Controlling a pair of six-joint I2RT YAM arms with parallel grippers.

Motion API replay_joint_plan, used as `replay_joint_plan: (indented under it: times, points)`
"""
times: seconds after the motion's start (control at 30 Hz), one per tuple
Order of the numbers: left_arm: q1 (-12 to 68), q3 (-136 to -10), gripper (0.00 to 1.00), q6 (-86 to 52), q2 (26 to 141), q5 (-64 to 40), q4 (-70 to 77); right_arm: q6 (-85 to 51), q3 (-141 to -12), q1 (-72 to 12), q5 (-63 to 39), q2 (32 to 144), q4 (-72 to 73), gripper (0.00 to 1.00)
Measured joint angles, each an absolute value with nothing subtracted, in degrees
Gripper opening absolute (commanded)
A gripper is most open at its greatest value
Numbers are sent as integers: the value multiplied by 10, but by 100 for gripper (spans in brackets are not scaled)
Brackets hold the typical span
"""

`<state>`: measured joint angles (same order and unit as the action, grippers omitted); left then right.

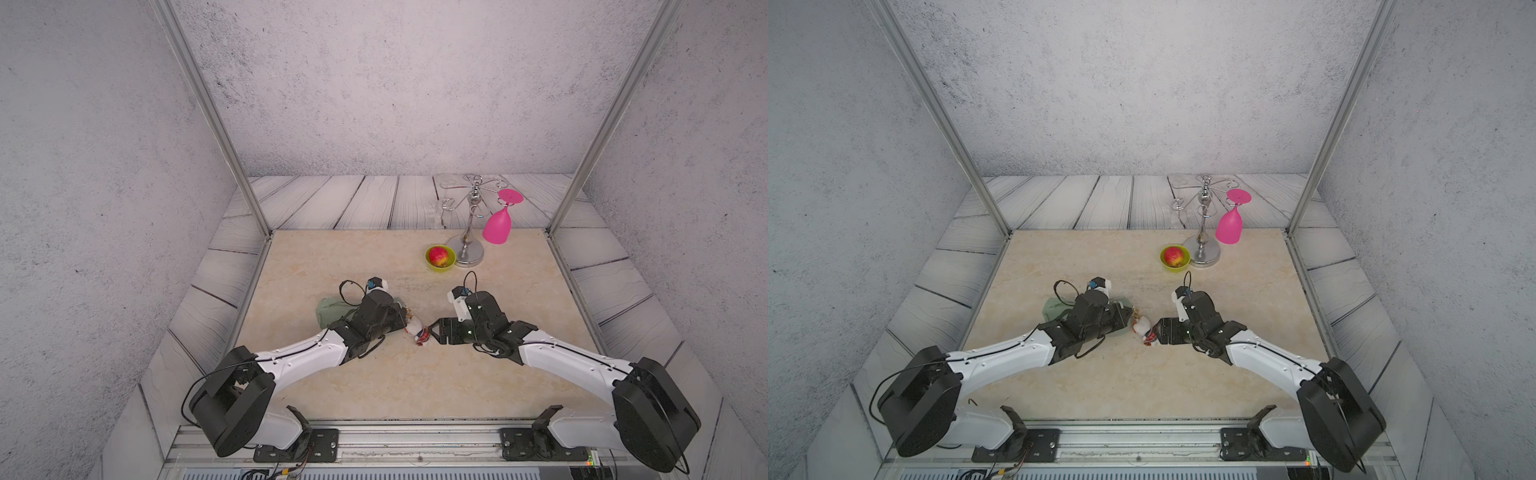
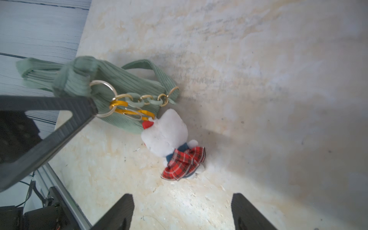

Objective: Remove the decoration from the bag
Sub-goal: Pick up the bag from the center of the board.

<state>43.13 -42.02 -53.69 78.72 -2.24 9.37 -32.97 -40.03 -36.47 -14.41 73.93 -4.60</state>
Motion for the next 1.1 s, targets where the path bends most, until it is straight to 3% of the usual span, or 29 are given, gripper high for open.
replay_joint_plan:
  times: [0.5,1.1]
  points:
    - [383,-394,0,-526,745,-164,106,-327,-430,-347,-189,715,-40,82]
    - [359,-394,0,-636,735,-224,135,-272,-290,-354,-128,608,78,78]
